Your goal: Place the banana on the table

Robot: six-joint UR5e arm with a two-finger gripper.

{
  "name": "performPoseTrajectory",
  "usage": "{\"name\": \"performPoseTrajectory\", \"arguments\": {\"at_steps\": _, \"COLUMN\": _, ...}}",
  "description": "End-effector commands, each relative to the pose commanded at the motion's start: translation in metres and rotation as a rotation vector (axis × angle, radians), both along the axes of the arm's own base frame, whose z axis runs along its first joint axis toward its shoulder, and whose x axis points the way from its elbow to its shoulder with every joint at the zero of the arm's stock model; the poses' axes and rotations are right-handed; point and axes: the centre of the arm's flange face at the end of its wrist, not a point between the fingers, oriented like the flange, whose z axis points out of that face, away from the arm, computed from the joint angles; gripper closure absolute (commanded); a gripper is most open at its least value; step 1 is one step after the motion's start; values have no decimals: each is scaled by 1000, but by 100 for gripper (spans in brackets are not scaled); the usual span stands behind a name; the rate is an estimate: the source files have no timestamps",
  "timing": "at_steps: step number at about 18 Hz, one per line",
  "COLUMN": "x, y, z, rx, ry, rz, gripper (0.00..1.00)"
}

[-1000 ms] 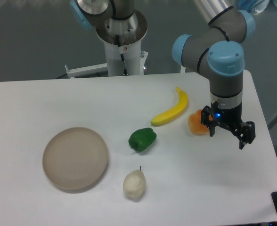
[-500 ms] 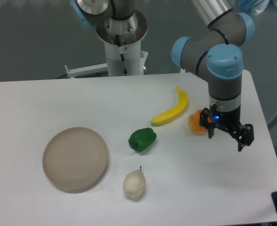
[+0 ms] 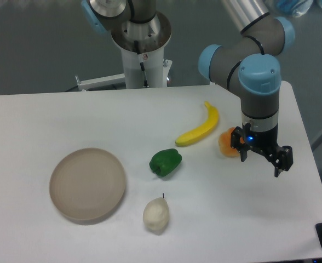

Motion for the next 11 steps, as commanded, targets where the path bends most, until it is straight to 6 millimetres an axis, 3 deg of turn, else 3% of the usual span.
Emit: {"name": "performPoseTrajectory", "arguments": {"at_steps": 11, "x": 2, "y": 1, "z": -2, "rx": -2, "ry": -2, "rz": -3, "gripper": 0}}
